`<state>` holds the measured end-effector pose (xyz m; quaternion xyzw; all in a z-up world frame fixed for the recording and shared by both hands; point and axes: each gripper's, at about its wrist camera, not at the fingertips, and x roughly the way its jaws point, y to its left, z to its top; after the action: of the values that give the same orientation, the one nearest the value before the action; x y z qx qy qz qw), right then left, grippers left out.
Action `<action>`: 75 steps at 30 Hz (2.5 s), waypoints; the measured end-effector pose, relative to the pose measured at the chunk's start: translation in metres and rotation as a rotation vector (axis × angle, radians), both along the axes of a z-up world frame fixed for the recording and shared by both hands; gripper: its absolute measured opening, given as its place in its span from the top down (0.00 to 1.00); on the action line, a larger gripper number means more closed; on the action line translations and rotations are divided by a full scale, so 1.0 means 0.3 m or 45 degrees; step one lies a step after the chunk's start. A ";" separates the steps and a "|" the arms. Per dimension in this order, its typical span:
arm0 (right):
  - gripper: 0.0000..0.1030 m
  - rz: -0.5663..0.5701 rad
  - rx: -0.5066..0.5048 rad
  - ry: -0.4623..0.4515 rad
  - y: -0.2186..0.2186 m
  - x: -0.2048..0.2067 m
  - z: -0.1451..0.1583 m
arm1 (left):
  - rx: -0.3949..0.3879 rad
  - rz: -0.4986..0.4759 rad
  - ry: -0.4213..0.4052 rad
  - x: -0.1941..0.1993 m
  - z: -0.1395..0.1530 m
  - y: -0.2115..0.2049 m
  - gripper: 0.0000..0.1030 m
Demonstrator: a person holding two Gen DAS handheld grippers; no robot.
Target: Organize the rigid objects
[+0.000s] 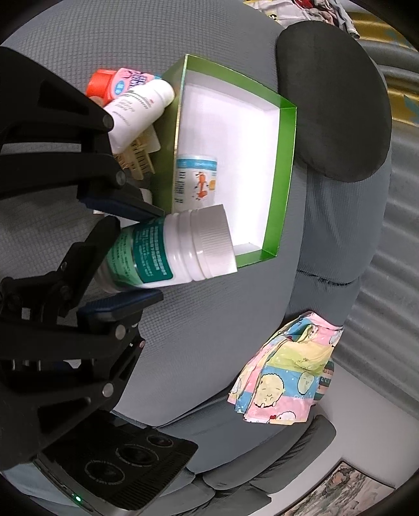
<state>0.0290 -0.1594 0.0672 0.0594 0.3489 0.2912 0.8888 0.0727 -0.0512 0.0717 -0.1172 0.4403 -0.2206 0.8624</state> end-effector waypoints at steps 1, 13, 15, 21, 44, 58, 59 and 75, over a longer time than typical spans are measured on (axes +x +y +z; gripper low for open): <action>0.60 -0.001 0.000 0.002 0.001 0.008 -0.001 | -0.002 0.001 0.002 0.009 0.000 0.001 0.60; 0.59 -0.002 -0.006 0.011 0.014 0.087 -0.008 | -0.004 0.019 0.019 0.096 -0.018 0.011 0.60; 0.60 -0.002 -0.007 0.010 0.015 0.098 -0.010 | -0.006 0.022 0.019 0.110 -0.019 0.013 0.60; 0.60 -0.005 -0.008 0.015 0.020 0.122 -0.016 | -0.006 0.031 0.024 0.149 -0.025 0.018 0.60; 0.59 0.020 -0.076 0.092 0.098 0.269 -0.082 | 0.002 0.075 0.103 0.288 -0.105 0.073 0.60; 0.59 0.016 -0.099 0.122 0.126 0.338 -0.115 | 0.003 0.087 0.120 0.350 -0.142 0.095 0.59; 0.59 0.016 -0.101 0.124 0.127 0.341 -0.117 | 0.003 0.087 0.121 0.356 -0.146 0.098 0.59; 0.59 0.009 -0.141 0.166 0.164 0.379 -0.147 | -0.018 0.097 0.152 0.394 -0.177 0.120 0.59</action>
<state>0.1428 -0.1102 0.0230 0.0279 0.4220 0.2701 0.8650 0.1910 -0.0151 0.0186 -0.1530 0.4845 -0.1835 0.8416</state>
